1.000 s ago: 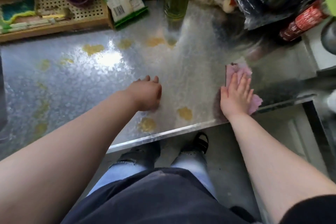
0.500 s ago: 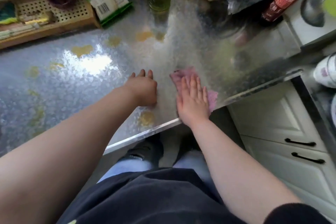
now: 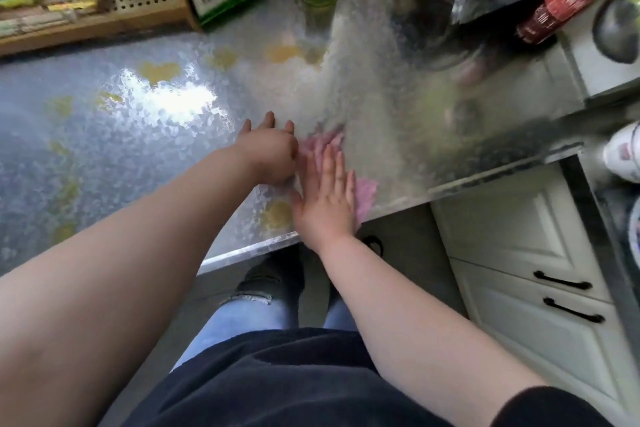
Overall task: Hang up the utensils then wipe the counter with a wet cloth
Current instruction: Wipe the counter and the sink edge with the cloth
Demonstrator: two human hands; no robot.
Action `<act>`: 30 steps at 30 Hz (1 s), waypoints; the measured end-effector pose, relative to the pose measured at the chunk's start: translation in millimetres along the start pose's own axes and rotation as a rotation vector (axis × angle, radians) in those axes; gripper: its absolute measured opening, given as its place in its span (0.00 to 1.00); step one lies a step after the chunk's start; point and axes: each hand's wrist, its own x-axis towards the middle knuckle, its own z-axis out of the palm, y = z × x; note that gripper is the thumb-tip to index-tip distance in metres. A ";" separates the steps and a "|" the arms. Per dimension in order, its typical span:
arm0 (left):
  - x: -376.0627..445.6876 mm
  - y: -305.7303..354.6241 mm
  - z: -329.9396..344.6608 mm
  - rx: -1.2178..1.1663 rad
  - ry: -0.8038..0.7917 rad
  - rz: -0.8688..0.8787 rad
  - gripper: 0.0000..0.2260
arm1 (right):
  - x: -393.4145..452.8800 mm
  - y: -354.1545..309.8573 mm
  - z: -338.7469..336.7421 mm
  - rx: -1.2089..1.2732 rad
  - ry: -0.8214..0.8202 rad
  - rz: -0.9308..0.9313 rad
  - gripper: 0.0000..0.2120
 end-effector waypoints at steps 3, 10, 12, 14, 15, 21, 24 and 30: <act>-0.2 6.3 -4.7 -0.026 -0.021 -0.046 0.18 | -0.3 12.3 -3.1 -0.047 -0.059 -0.191 0.34; -24.4 27.1 0.3 -0.423 0.188 -0.199 0.09 | 59.2 170.4 -51.2 -0.045 0.047 -0.040 0.31; -32.3 38.5 4.9 -0.482 0.237 -0.267 0.10 | 81.0 219.7 -68.7 -0.036 0.081 0.023 0.31; -40.1 46.3 7.8 -0.499 0.280 -0.297 0.09 | 93.5 250.5 -78.9 -0.021 0.122 0.101 0.30; -43.5 48.3 10.0 -0.508 0.296 -0.312 0.10 | 96.4 256.6 -79.9 -0.012 0.148 0.153 0.30; -56.7 46.9 27.4 -0.441 0.261 -0.423 0.22 | 75.2 166.8 -64.2 0.122 0.198 0.359 0.34; -57.2 47.7 31.5 -0.365 0.112 -0.458 0.27 | 30.5 103.3 -38.9 0.022 0.062 0.011 0.36; -55.6 38.1 31.2 -0.268 0.020 -0.372 0.28 | 14.8 90.5 -37.2 -0.158 -0.081 -0.445 0.31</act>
